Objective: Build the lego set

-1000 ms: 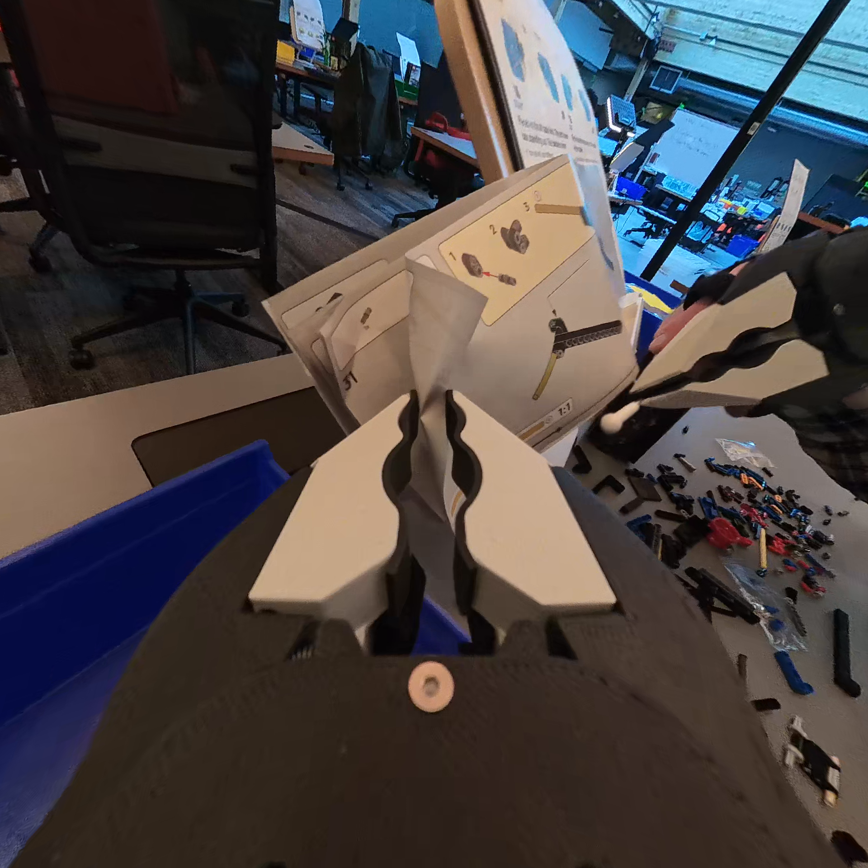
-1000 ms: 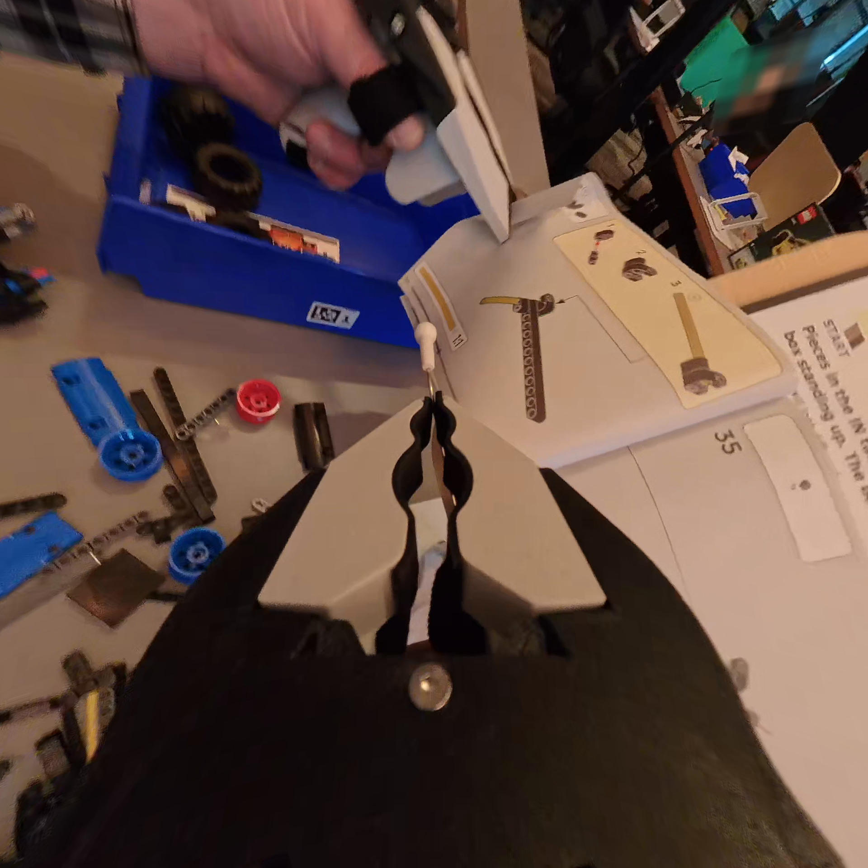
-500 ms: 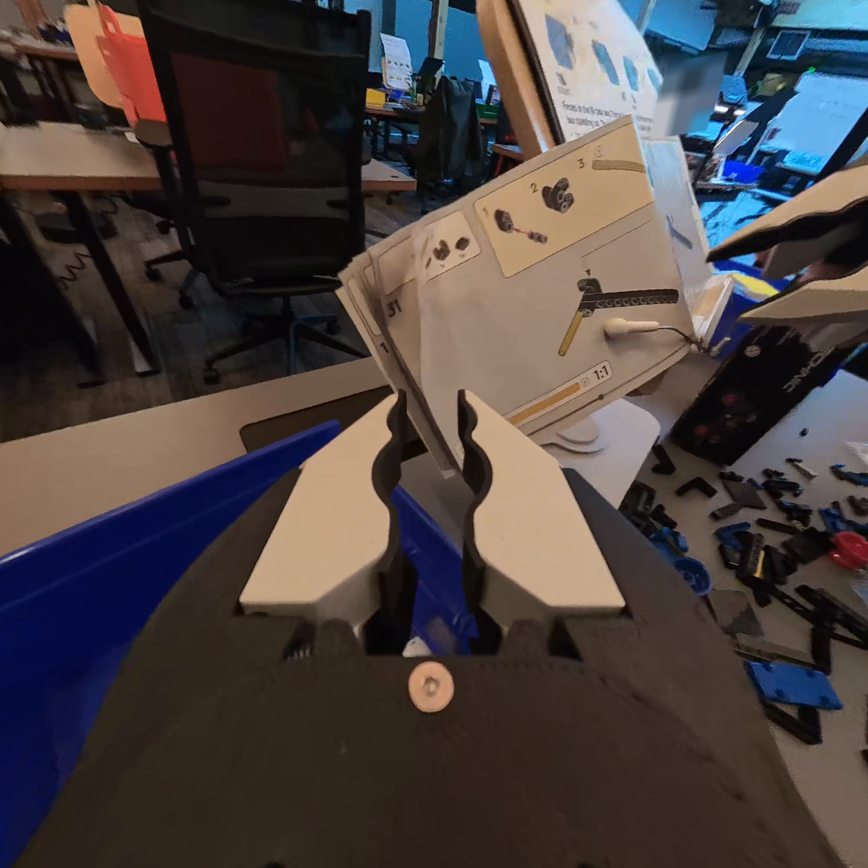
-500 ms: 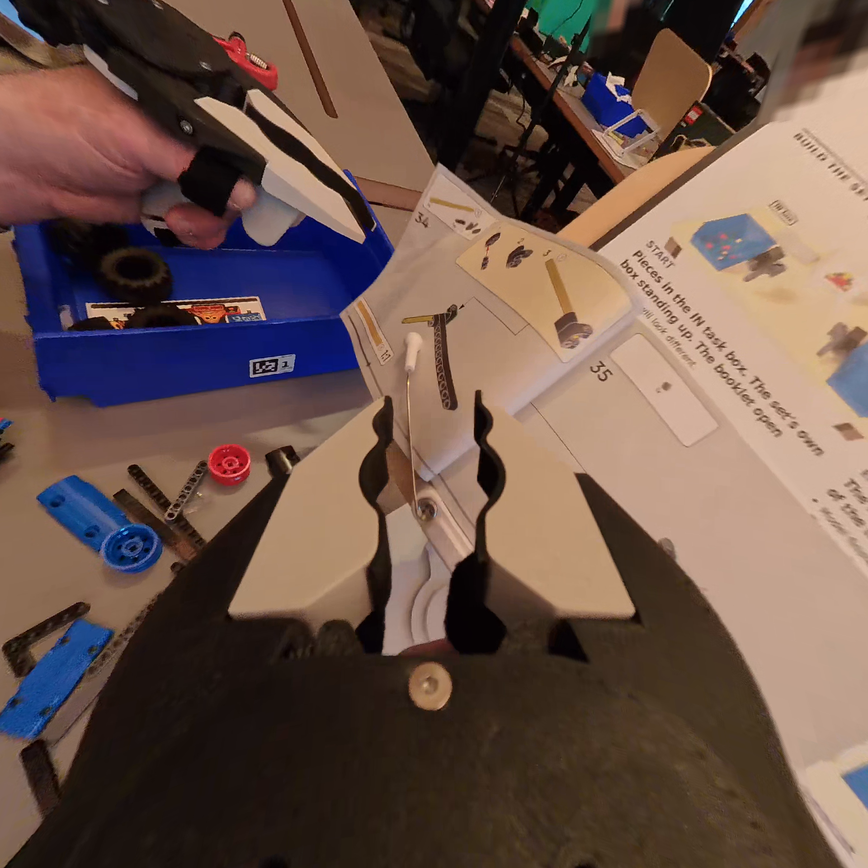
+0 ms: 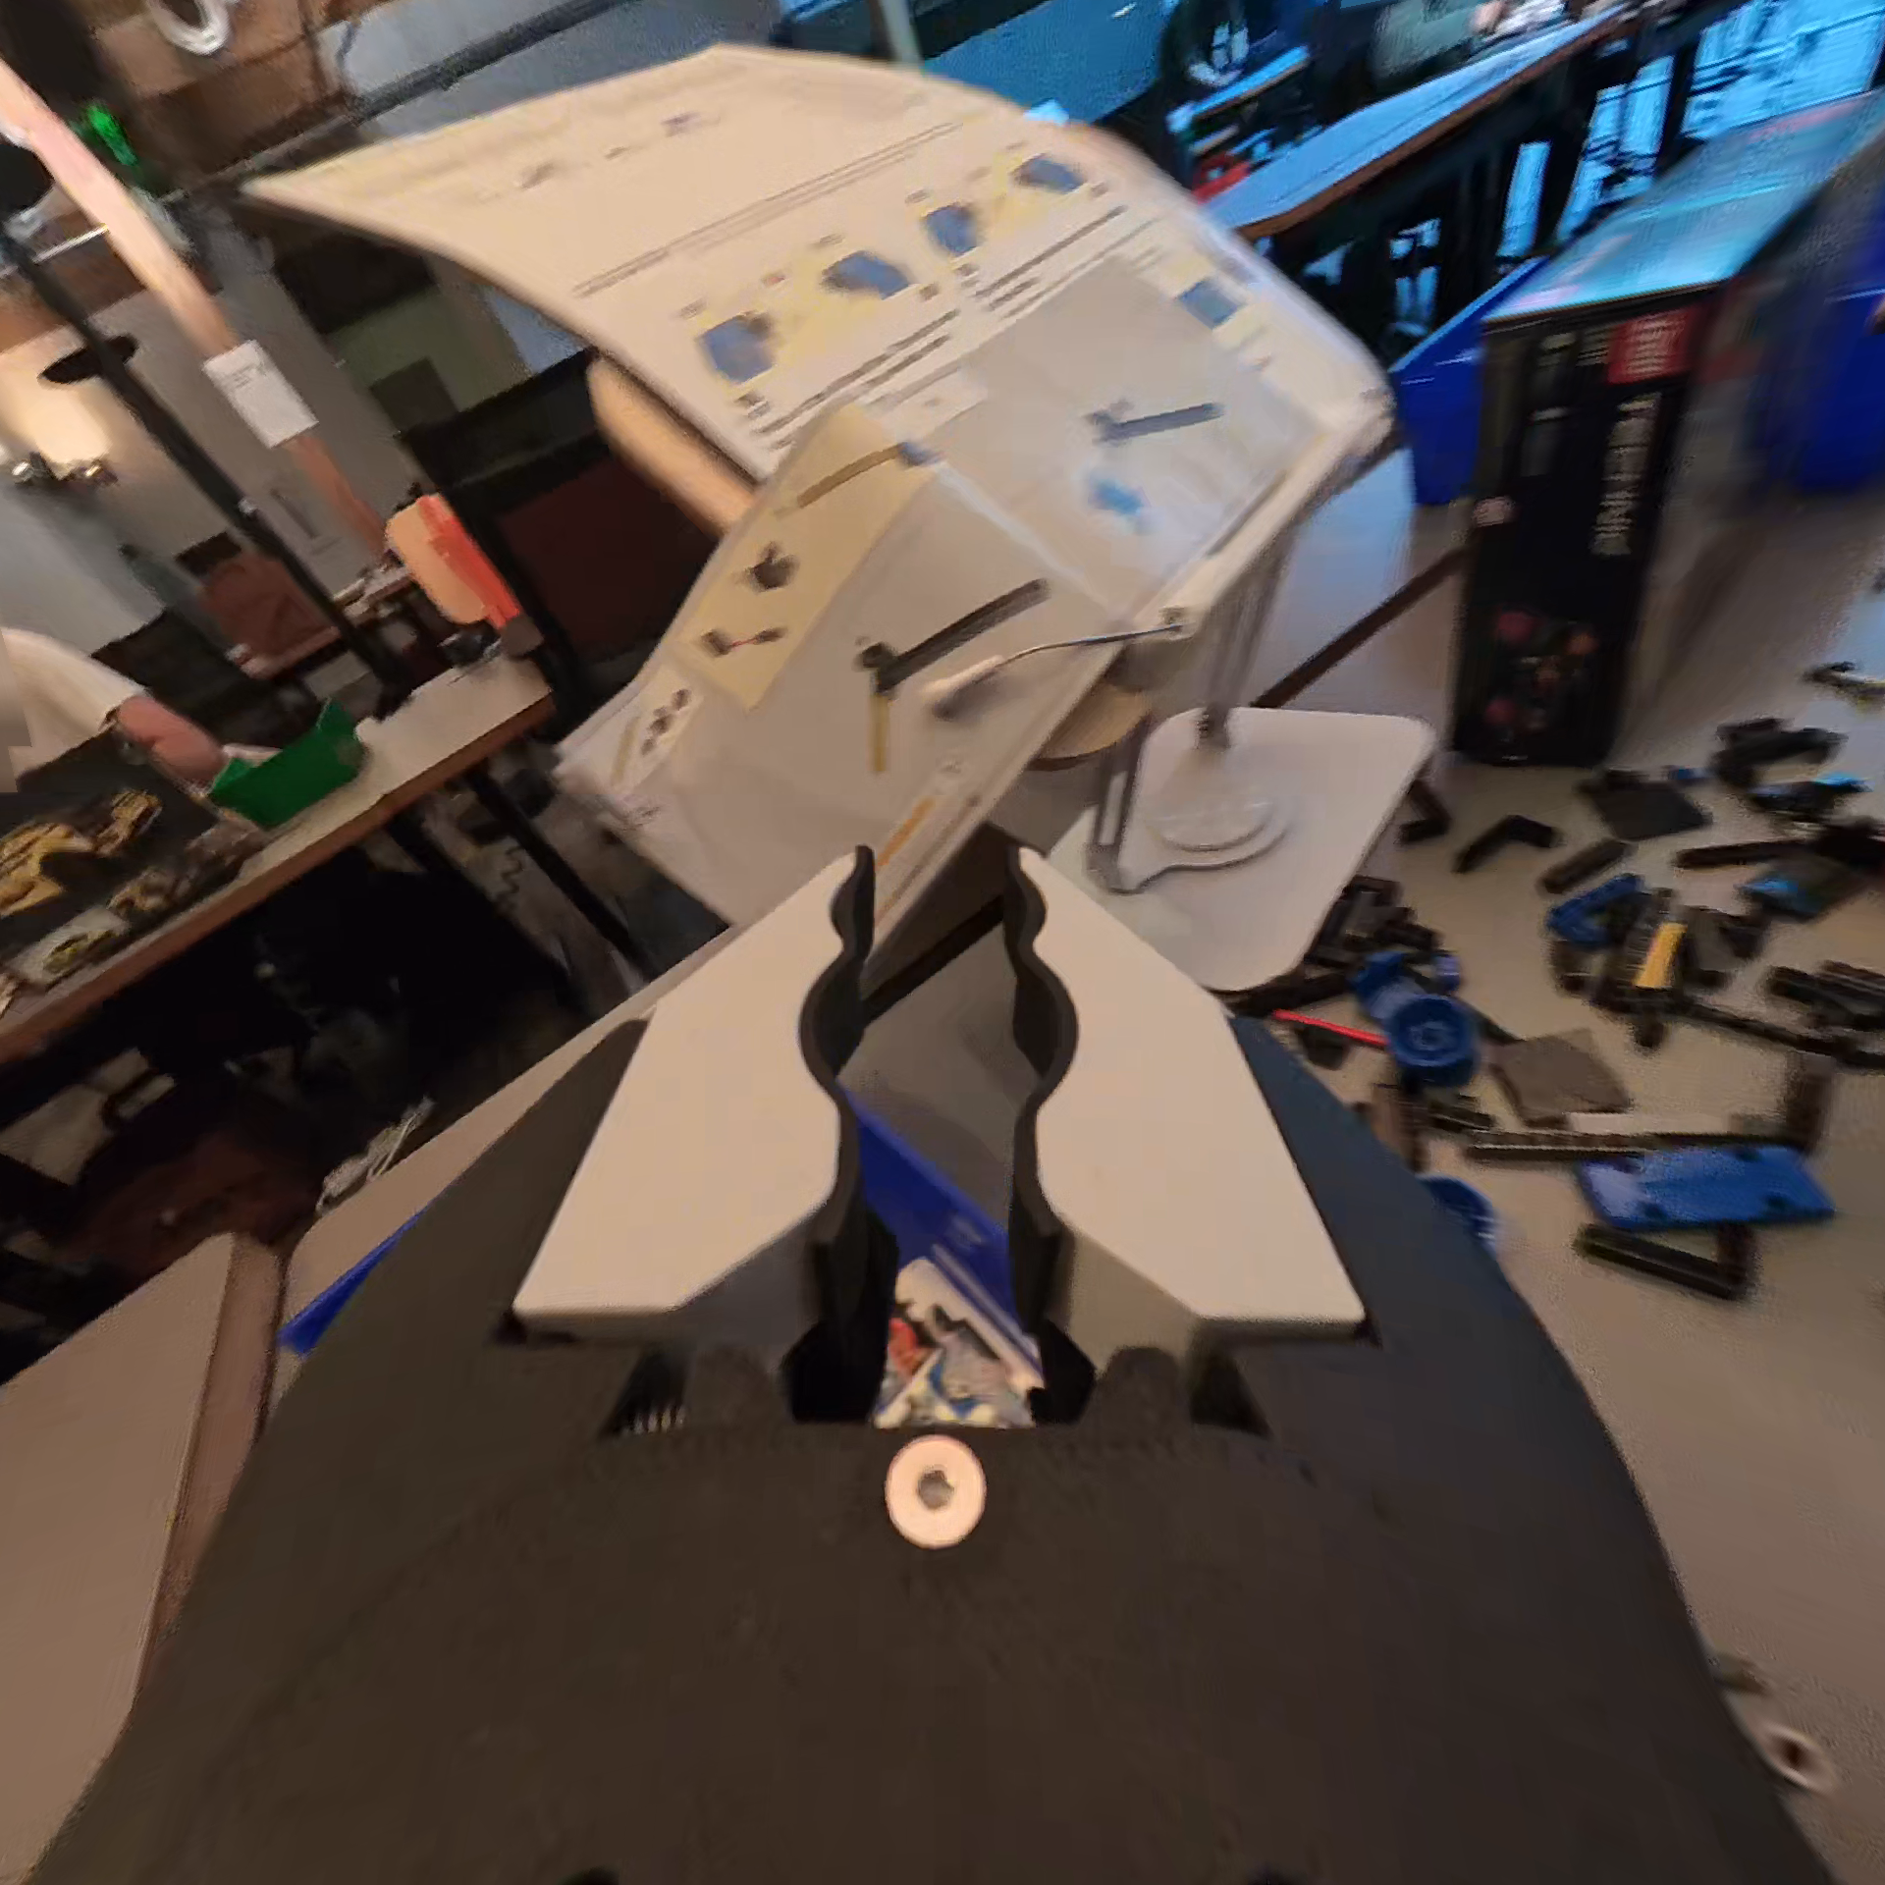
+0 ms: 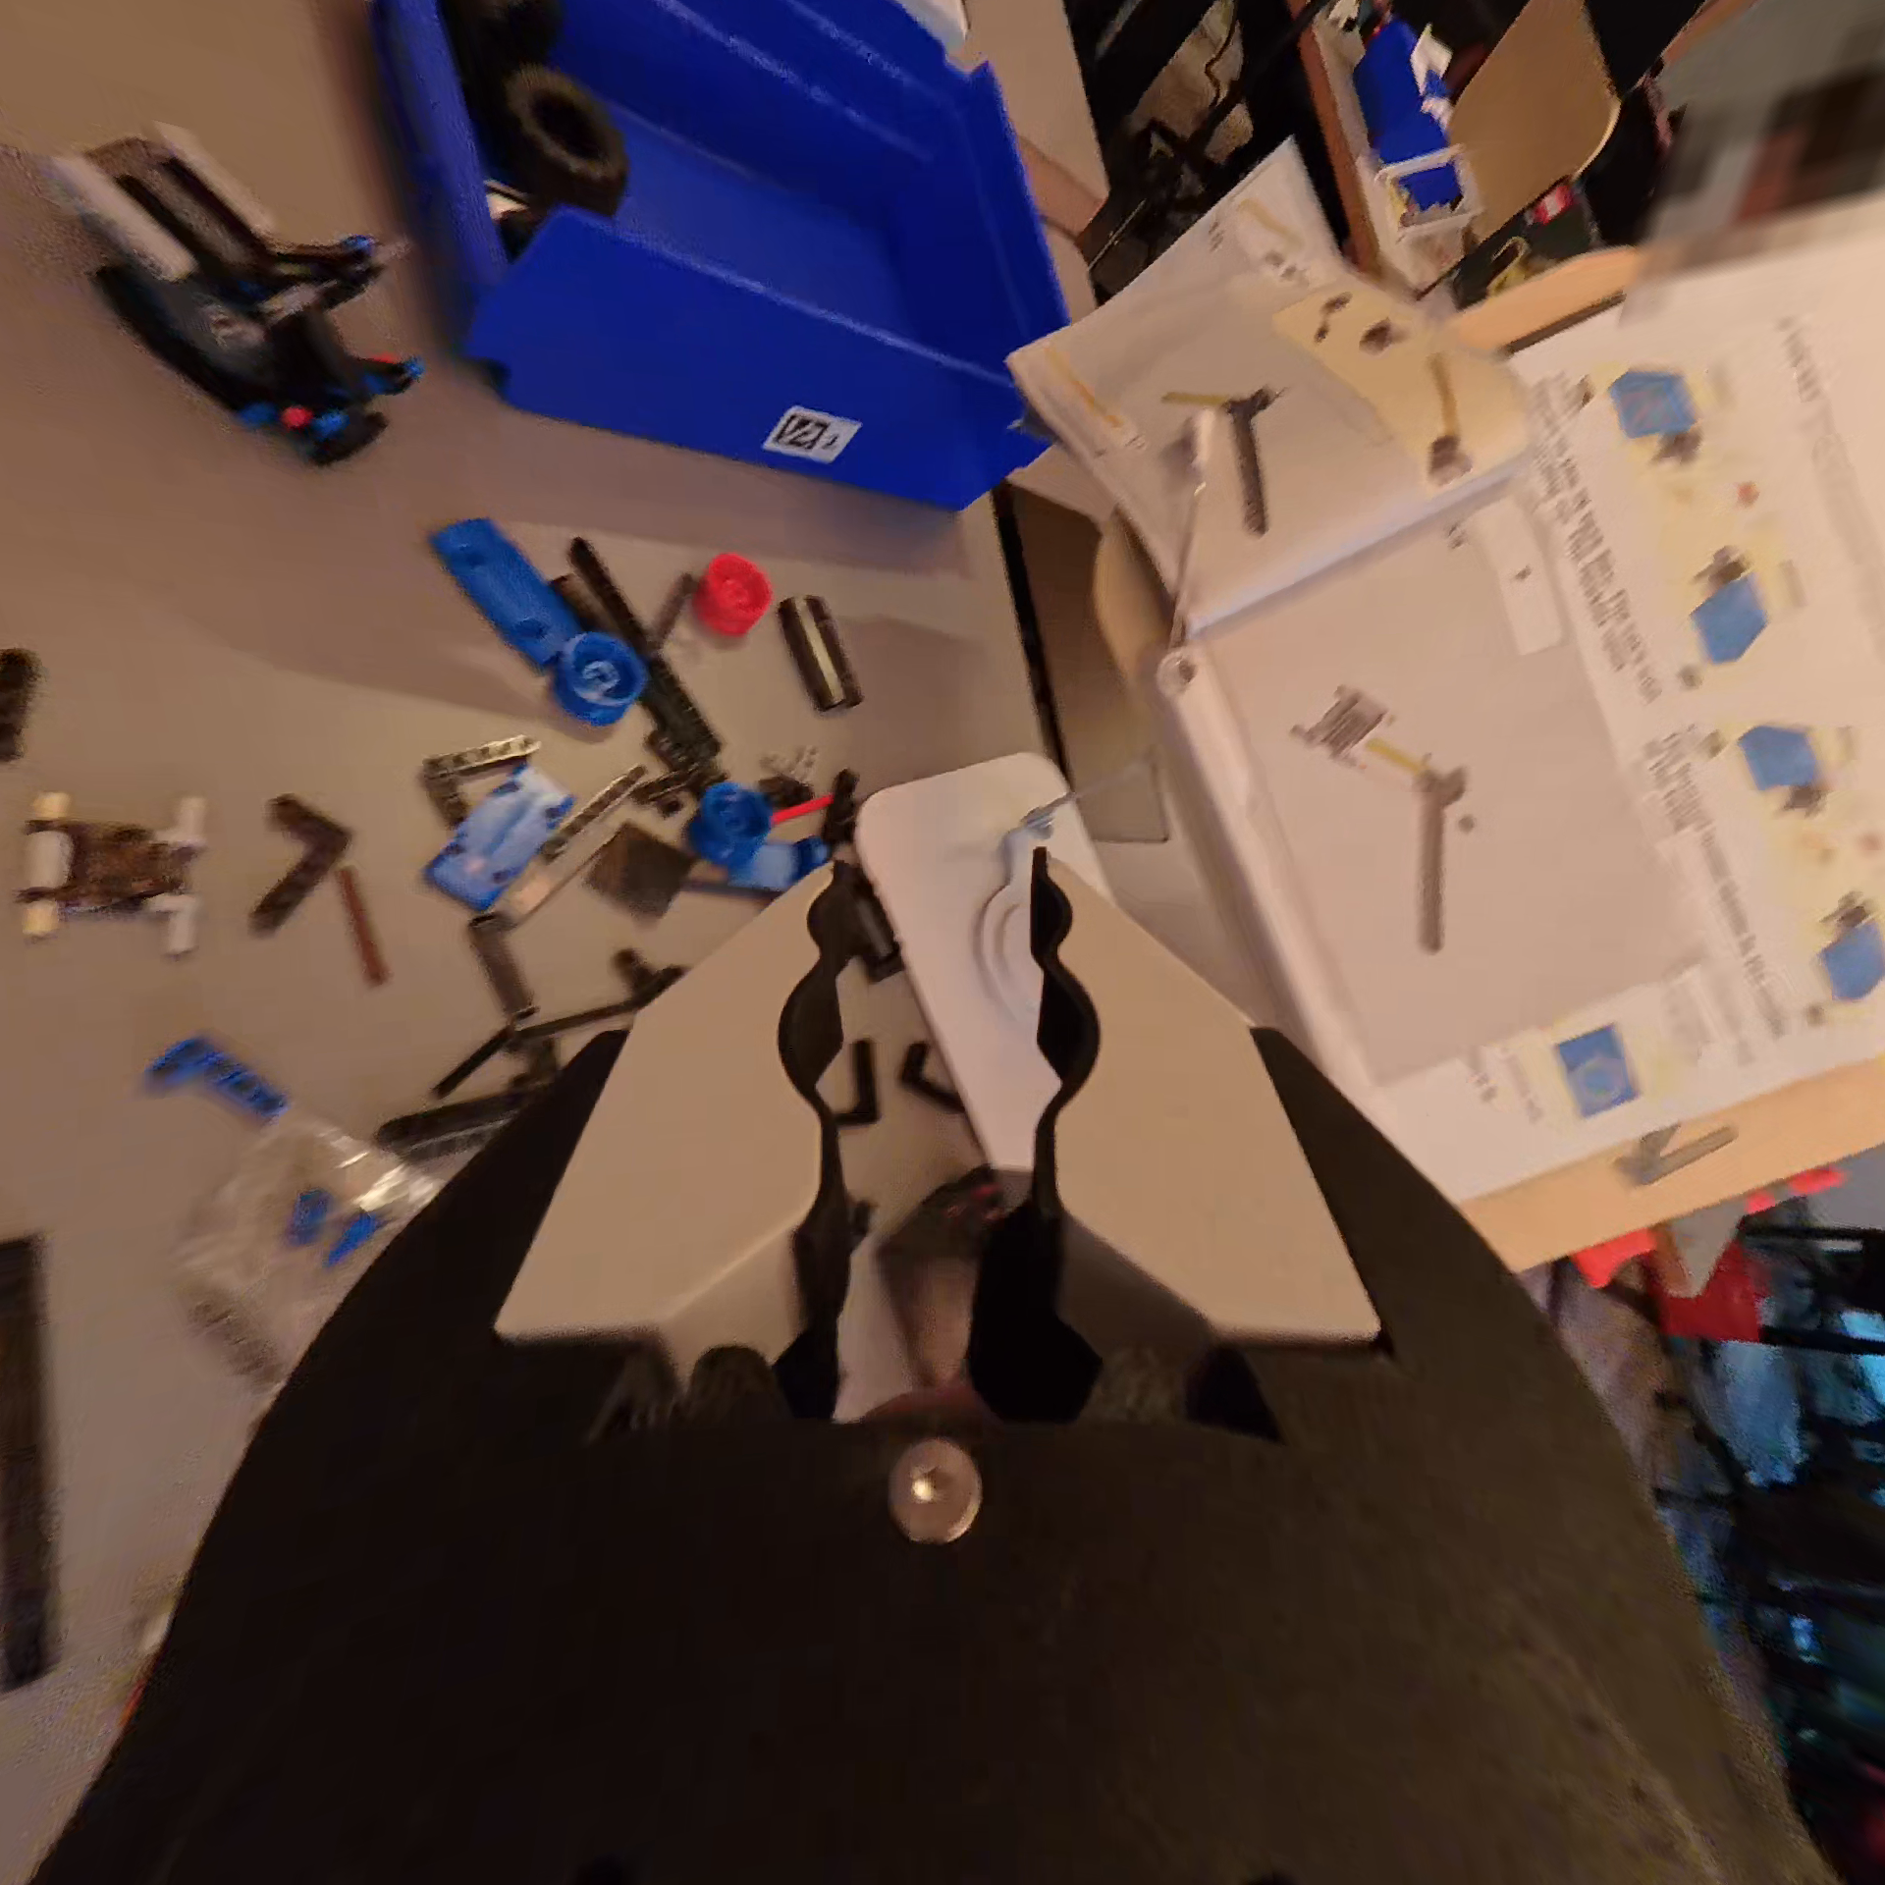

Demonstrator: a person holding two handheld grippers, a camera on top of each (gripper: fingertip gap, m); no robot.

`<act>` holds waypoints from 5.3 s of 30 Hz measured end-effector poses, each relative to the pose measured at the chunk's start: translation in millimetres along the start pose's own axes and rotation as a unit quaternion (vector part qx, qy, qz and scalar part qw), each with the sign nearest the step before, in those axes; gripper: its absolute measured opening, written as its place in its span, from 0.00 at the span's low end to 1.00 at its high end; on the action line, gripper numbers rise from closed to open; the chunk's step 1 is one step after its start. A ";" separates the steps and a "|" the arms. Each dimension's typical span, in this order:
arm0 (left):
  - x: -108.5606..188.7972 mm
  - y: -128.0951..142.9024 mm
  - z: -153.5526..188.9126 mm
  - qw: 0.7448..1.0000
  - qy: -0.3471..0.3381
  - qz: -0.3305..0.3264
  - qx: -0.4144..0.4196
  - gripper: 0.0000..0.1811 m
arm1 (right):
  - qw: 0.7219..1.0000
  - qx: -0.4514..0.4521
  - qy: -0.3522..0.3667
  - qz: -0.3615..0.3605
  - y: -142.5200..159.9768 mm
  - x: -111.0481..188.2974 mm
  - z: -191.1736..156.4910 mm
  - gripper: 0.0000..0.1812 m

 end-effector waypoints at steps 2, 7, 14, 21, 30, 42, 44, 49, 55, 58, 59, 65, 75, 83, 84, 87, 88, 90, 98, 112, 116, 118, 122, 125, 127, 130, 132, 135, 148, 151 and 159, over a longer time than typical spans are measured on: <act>4.8 -10.5 28.7 1.000 0.027 0.009 -0.011 0.13 | 1.000 -0.022 -0.013 -0.010 13.5 12.4 -23.4 0.19; -7.6 -20.2 119.1 0.996 0.082 -0.013 -0.035 0.10 | 0.996 -0.079 -0.029 -0.035 51.1 40.2 -76.4 0.19; -27.3 -5.1 210.5 0.983 0.175 -0.016 -0.060 0.10 | 0.979 -0.148 -0.108 -0.086 89.3 64.8 -150.4 0.17; -35.9 25.3 233.1 0.974 0.219 -0.035 -0.053 0.10 | 0.965 -0.174 -0.148 -0.131 116.5 51.0 -196.2 0.15; -38.0 36.1 254.0 0.962 0.258 -0.040 -0.080 0.11 | 0.960 -0.221 -0.136 -0.106 122.7 40.5 -199.4 0.03; -33.4 26.9 249.7 0.966 0.230 0.002 -0.122 0.18 | 0.944 -0.324 -0.023 0.053 91.3 46.9 -145.3 0.04; -32.6 23.2 248.8 0.968 0.219 0.018 -0.123 0.21 | 0.938 -0.339 -0.021 0.074 85.9 44.7 -140.1 0.03; -27.8 14.7 245.7 0.968 0.198 0.054 -0.142 0.23 | 0.927 -0.363 -0.010 0.093 79.7 39.5 -130.7 0.04; -22.6 8.8 249.1 0.963 0.175 0.080 -0.190 0.23 | 0.928 -0.360 -0.005 0.095 72.4 34.7 -129.5 0.04; -21.4 6.3 247.0 0.963 0.162 0.093 -0.196 0.22 | 0.925 -0.366 0.004 0.098 71.6 33.1 -128.0 0.04; -21.1 5.6 246.8 0.963 0.160 0.095 -0.196 0.22 | 0.924 -0.370 0.003 0.100 71.3 32.3 -127.9 0.04; -18.7 2.2 249.6 0.960 0.144 0.112 -0.215 0.20 | 0.913 -0.393 -0.010 0.112 70.0 25.5 -129.8 0.04; -19.1 3.5 255.6 0.955 0.141 0.108 -0.236 0.09 | 0.920 -0.378 0.004 0.103 66.3 21.0 -132.0 0.04; -16.7 0.2 255.5 0.954 0.130 0.121 -0.240 0.08 | 0.909 -0.397 -0.002 0.129 65.9 22.1 -131.7 0.09; -16.0 -0.8 255.2 0.954 0.130 0.124 -0.238 0.08 | 0.906 -0.402 -0.011 0.134 65.5 22.4 -132.2 0.12; -13.8 -3.7 253.5 0.955 0.125 0.134 -0.234 0.08 | 0.904 -0.403 -0.020 0.140 65.1 22.5 -133.7 0.13; -13.4 -4.4 253.5 0.955 0.125 0.136 -0.233 0.08 | 0.904 -0.403 -0.027 0.143 64.2 22.3 -134.7 0.12; -12.2 -5.4 253.4 0.955 0.123 0.140 -0.231 0.08 | 0.904 -0.400 -0.030 0.145 62.4 21.9 -136.0 0.06; -15.8 -1.5 250.6 0.959 0.135 0.129 -0.213 0.11 | 0.918 -0.375 0.011 0.129 63.5 23.9 -132.1 0.04; -11.2 -0.7 262.2 0.943 0.168 0.147 -0.248 0.09 | 0.907 -0.393 -0.071 0.134 67.7 34.8 -140.3 0.04; -9.0 1.0 270.9 0.933 0.185 0.149 -0.269 0.08 | 0.903 -0.398 -0.103 0.123 74.2 40.9 -145.2 0.04; -8.0 0.9 274.2 0.929 0.187 0.151 -0.280 0.10 | 0.903 -0.399 -0.112 0.117 77.7 43.8 -147.2 0.04; -3.8 0.9 281.2 0.920 0.212 0.157 -0.291 0.12 | 0.904 -0.391 -0.143 0.103 81.8 49.2 -152.6 0.04; -0.2 3.4 289.4 0.908 0.233 0.160 -0.308 0.07 | 0.903 -0.384 -0.168 0.090 83.5 52.2 -156.1 0.04; 0.2 4.9 292.7 0.906 0.246 0.154 -0.309 0.07 | 0.902 -0.383 -0.184 0.081 86.2 53.6 -158.7 0.04; -1.1 7.1 294.4 0.907 0.254 0.143 -0.304 0.06 | 0.901 -0.385 -0.184 0.077 89.0 55.0 -159.6 0.04; -2.2 8.0 294.6 0.910 0.262 0.135 -0.292 0.04 | 0.905 -0.384 -0.165 0.083 89.3 55.6 -157.4 0.07; -6.5 9.1 291.1 0.919 0.253 0.116 -0.280 0.03 | 0.937 -0.336 -0.081 0.044 92.6 55.4 -150.8 0.15; -7.9 13.8 286.7 0.921 0.325 0.089 -0.197 0.04 | 0.986 -0.169 -0.002 -0.010 77.4 55.5 -157.0 0.05; -7.5 16.4 288.2 0.917 0.341 0.085 -0.190 0.04 | 0.985 -0.174 -0.019 0.001 76.0 57.5 -160.0 0.04; -7.0 20.1 293.5 0.911 0.353 0.081 -0.199 0.04 | 0.983 -0.180 -0.038 -0.004 76.3 60.9 -166.5 0.03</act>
Point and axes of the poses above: each gripper's, where its closed fingertips meet, x back along the fingers, y out of its underside, z = x × y across the jaws, the point moved 7 cm from there along x, back along the fingers, and after that the axes turned 3 degrees about z, right-handed, at the moved point
